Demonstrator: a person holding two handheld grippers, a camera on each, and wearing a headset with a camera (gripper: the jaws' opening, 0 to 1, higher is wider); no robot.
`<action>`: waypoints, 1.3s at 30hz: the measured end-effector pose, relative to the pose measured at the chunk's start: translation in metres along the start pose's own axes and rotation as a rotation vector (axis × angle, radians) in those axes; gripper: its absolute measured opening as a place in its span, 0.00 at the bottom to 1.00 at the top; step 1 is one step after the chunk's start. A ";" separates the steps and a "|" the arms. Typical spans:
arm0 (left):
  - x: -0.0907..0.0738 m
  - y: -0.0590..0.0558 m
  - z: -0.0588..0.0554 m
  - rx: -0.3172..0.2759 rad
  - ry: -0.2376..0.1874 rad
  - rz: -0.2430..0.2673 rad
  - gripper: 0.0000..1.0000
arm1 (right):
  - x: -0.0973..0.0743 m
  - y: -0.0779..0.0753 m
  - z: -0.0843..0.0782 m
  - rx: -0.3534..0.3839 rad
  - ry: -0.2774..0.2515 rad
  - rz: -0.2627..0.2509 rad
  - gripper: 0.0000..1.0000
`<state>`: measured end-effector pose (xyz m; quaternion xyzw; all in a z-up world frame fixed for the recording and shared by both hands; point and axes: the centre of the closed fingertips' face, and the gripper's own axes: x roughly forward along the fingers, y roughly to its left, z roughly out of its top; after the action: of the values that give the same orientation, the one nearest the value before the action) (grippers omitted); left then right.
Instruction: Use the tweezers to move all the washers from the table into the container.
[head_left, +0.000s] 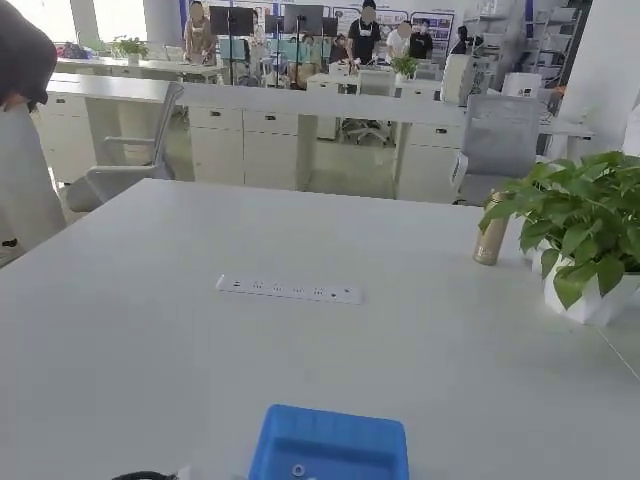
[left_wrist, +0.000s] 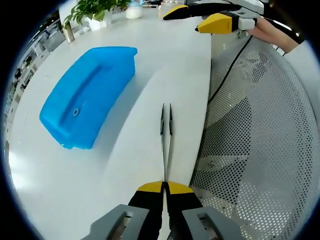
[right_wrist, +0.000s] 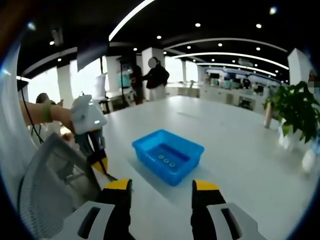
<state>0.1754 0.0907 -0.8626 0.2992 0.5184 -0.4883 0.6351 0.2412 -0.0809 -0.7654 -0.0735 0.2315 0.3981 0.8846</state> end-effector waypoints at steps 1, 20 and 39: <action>-0.001 -0.001 0.000 -0.002 0.001 -0.001 0.00 | 0.000 -0.001 0.000 0.001 0.002 -0.001 0.45; 0.003 0.004 0.000 -0.022 0.000 -0.020 0.00 | -0.001 -0.003 -0.001 0.004 0.000 -0.016 0.46; -0.010 0.004 -0.007 -0.049 0.026 0.007 0.02 | -0.002 -0.006 -0.002 0.007 0.004 -0.033 0.47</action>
<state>0.1764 0.1011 -0.8555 0.2918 0.5373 -0.4692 0.6372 0.2436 -0.0868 -0.7662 -0.0751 0.2334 0.3827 0.8908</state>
